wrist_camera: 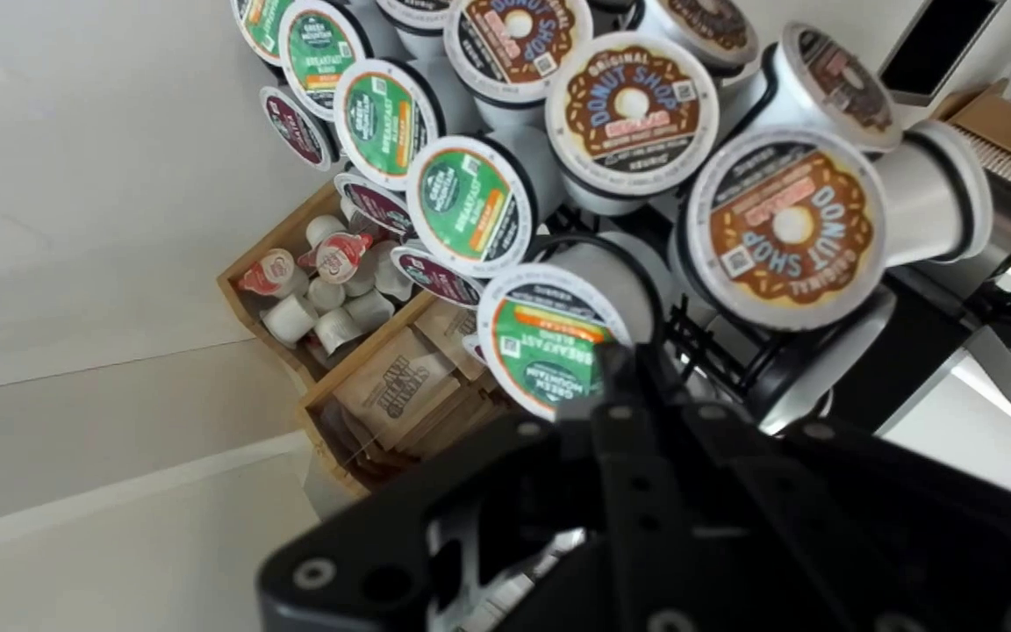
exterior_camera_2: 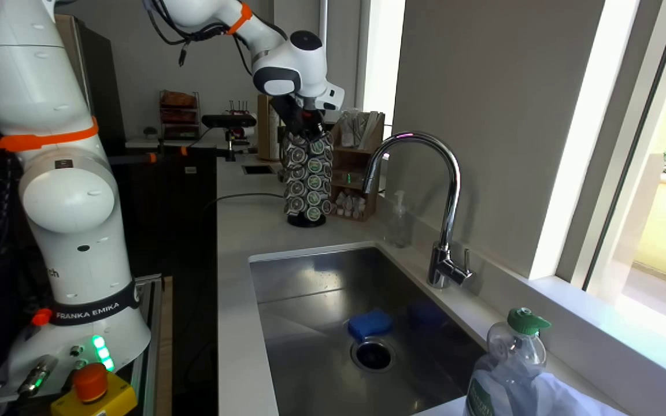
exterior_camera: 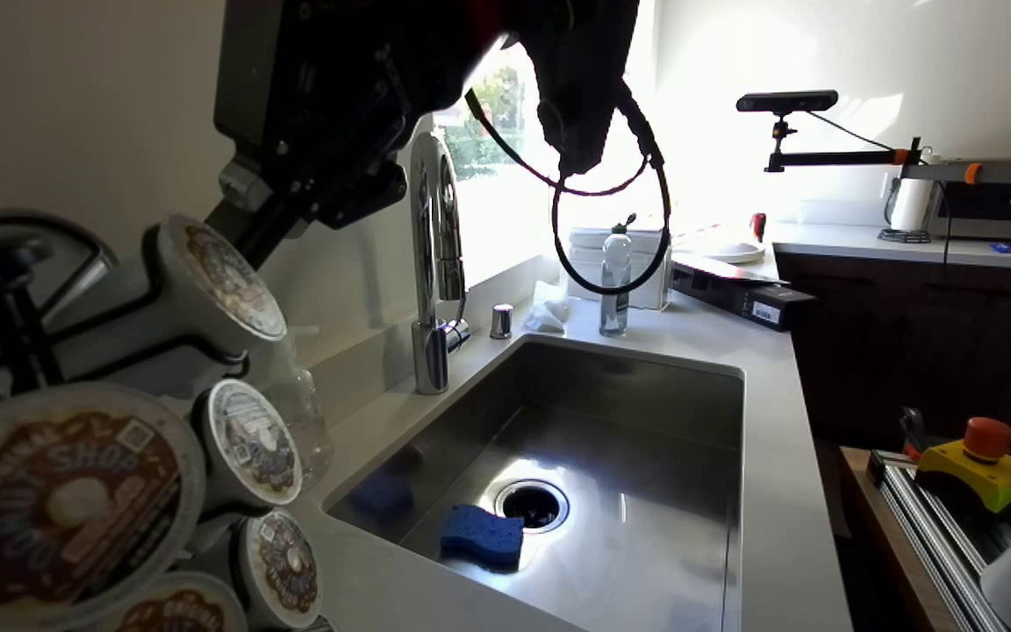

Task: Remove one small white cup from the holder and place it on top of the rack

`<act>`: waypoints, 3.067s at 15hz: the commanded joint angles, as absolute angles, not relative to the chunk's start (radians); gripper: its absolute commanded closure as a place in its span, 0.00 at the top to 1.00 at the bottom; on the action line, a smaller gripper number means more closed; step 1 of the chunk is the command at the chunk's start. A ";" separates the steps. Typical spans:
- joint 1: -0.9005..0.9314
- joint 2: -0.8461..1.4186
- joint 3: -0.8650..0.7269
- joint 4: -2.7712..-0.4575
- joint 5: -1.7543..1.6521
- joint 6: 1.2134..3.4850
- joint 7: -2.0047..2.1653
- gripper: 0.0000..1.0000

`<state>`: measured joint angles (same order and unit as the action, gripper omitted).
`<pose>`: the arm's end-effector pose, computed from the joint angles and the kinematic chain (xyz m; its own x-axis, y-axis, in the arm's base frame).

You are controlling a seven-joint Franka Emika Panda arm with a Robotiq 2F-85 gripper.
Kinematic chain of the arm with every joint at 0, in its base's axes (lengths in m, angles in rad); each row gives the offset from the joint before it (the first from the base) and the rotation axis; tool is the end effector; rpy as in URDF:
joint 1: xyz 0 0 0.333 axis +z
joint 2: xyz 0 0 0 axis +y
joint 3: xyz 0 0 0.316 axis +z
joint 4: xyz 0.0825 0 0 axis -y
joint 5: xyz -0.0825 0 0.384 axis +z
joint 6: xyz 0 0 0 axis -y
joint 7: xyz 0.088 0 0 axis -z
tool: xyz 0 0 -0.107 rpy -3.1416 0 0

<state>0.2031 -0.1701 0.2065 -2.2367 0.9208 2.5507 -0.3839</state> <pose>0.4894 0.2050 0.4883 0.8995 -0.0170 0.4366 0.2541 -0.7926 -0.5542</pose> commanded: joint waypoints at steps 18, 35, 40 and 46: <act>0.211 -0.263 0.199 -2.254 0.621 2.550 -0.141 0.01; 0.210 -0.257 0.224 -2.100 0.156 2.365 -0.008 0.01; 0.230 -0.200 0.247 -2.008 0.079 2.296 -0.052 0.01; 0.250 -0.129 0.279 -1.914 -0.034 2.221 -0.117 0.01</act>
<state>0.2412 -0.1707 0.2667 -1.9796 0.0377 2.2730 -0.0937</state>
